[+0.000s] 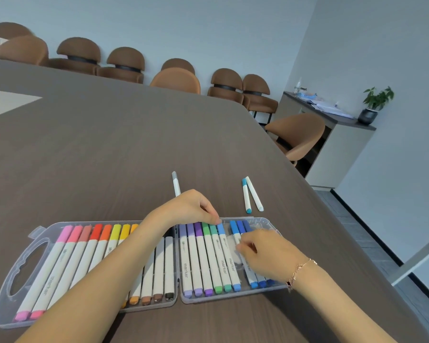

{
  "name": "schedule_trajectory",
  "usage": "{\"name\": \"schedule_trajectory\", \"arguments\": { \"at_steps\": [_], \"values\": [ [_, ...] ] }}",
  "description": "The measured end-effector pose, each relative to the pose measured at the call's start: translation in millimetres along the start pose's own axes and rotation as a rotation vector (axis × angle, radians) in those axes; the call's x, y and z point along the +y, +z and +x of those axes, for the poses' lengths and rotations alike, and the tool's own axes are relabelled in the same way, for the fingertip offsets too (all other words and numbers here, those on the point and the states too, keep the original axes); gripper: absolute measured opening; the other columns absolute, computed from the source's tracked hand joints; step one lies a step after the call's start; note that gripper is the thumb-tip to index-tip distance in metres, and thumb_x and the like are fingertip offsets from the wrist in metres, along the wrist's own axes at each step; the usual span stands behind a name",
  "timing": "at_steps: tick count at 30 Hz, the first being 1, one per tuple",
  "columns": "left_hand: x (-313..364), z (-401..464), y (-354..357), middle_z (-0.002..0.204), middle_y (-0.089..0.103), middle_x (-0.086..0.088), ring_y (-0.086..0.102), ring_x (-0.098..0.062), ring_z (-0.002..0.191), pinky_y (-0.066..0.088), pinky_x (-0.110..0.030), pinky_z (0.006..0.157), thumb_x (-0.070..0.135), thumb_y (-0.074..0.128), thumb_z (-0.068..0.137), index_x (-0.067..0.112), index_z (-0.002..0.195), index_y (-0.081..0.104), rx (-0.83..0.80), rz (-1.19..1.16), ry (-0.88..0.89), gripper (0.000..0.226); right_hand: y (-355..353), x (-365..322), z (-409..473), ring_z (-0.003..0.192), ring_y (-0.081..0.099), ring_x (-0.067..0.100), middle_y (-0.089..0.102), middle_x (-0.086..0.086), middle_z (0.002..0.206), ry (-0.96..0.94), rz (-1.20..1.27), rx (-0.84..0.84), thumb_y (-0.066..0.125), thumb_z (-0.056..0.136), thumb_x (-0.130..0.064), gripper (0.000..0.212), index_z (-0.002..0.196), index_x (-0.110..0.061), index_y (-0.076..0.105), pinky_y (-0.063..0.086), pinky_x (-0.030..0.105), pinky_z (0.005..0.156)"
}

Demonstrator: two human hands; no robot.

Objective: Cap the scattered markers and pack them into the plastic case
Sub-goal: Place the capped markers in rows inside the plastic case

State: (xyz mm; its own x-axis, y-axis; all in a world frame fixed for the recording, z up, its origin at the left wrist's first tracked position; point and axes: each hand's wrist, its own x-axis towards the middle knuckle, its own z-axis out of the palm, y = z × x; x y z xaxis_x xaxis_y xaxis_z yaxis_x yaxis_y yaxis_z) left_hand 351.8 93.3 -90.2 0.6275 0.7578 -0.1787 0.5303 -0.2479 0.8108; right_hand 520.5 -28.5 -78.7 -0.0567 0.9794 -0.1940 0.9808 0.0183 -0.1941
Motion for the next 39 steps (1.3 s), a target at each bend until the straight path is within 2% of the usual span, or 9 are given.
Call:
{"name": "schedule_trajectory", "arguments": {
  "at_steps": [4,12,16,20,23,25,29,36,39],
  "values": [
    [-0.2,-1.2,-0.2,0.091,0.072,0.006,0.068,-0.009,0.089,0.055,-0.024,0.082,0.029,0.071,0.082,0.021,0.089,0.074,-0.001,0.008,0.016,0.011,9.2,3.9,-7.6,0.083,0.046,0.005,0.042,-0.013,0.092,-0.141,-0.154,0.146,0.03,0.1,-0.042,0.029,0.108,-0.026,0.054,0.036,0.012,0.062],
    [-5.9,-3.9,-9.4,0.086,0.07,0.011,0.065,-0.006,0.089,0.052,-0.019,0.077,0.03,0.067,0.085,0.022,0.089,0.073,0.083,-0.049,-0.024,0.011,5.9,-20.0,0.0,0.061,0.051,0.003,0.051,-0.013,0.072,0.026,0.159,0.072,0.05,0.091,-0.046,0.023,0.085,-0.024,0.056,0.036,0.013,0.053],
    [-10.9,1.5,-10.2,0.088,0.068,0.009,0.06,-0.004,0.085,0.044,-0.015,0.074,0.022,0.066,0.086,0.02,0.082,0.071,0.326,-0.015,-0.057,0.007,0.2,-27.0,9.1,0.057,0.049,0.003,0.052,-0.011,0.069,0.1,0.151,-0.052,0.052,0.089,-0.044,0.03,0.067,-0.026,0.043,0.035,0.014,0.051],
    [-11.6,3.5,-14.7,0.081,0.065,0.008,0.057,-0.004,0.076,0.051,-0.023,0.081,0.018,0.063,0.088,0.019,0.078,0.068,0.602,-0.029,-0.069,0.011,-3.0,-29.3,15.3,0.065,0.056,0.002,0.065,-0.008,0.095,0.143,0.255,-0.147,0.057,0.089,-0.041,0.031,0.067,-0.026,0.041,0.037,0.013,0.049],
    [-11.8,3.4,-19.0,0.087,0.064,0.004,0.054,-0.004,0.069,0.042,-0.005,0.053,0.02,0.06,0.089,0.019,0.078,0.065,0.722,-0.016,-0.088,0.012,-1.8,-30.4,14.5,0.063,0.057,0.001,0.067,-0.007,0.101,0.15,0.31,-0.126,0.058,0.089,-0.039,0.03,0.067,-0.027,0.042,0.036,0.012,0.047],
    [-13.7,4.3,-20.3,0.089,0.064,0.004,0.054,-0.003,0.063,0.039,-0.005,0.043,0.022,0.06,0.09,0.018,0.082,0.067,0.743,-0.021,-0.1,0.011,-2.0,-32.0,11.8,0.058,0.057,-0.002,0.066,-0.01,0.092,0.139,0.326,-0.096,0.058,0.089,-0.038,0.032,0.065,-0.027,0.04,0.035,0.011,0.043],
    [-17.7,5.5,-19.7,0.09,0.066,0.001,0.054,-0.003,0.06,0.032,-0.007,0.049,0.022,0.061,0.09,0.017,0.086,0.067,0.743,-0.048,-0.118,0.009,-11.6,-28.8,3.8,0.034,0.044,-0.001,0.043,-0.01,0.045,0.121,0.296,-0.02,0.054,0.092,-0.03,0.037,0.06,-0.021,0.037,0.032,0.012,0.045],
    [-20.7,4.2,-15.8,0.125,0.061,-0.01,0.053,-0.003,0.059,0.034,-0.01,0.05,0.017,0.06,0.09,0.028,0.063,0.055,0.762,-0.02,-0.136,0.03,-7.8,-17.1,5.1,0.061,0.045,0.009,0.048,-0.002,0.071,0.026,0.052,-0.06,0.045,0.095,-0.03,0.026,0.07,-0.021,0.044,0.043,0.022,0.061],
    [-20.4,3.7,-14.4,0.119,0.064,-0.01,0.052,-0.004,0.059,0.036,-0.01,0.052,0.015,0.058,0.091,0.023,0.065,0.058,0.757,0.001,-0.131,0.026,-5.0,-14.3,3.2,0.057,0.041,0.007,0.046,-0.003,0.068,-0.042,0.112,-0.066,0.043,0.097,-0.029,0.03,0.068,-0.021,0.041,0.037,0.018,0.054]
  ]
}}
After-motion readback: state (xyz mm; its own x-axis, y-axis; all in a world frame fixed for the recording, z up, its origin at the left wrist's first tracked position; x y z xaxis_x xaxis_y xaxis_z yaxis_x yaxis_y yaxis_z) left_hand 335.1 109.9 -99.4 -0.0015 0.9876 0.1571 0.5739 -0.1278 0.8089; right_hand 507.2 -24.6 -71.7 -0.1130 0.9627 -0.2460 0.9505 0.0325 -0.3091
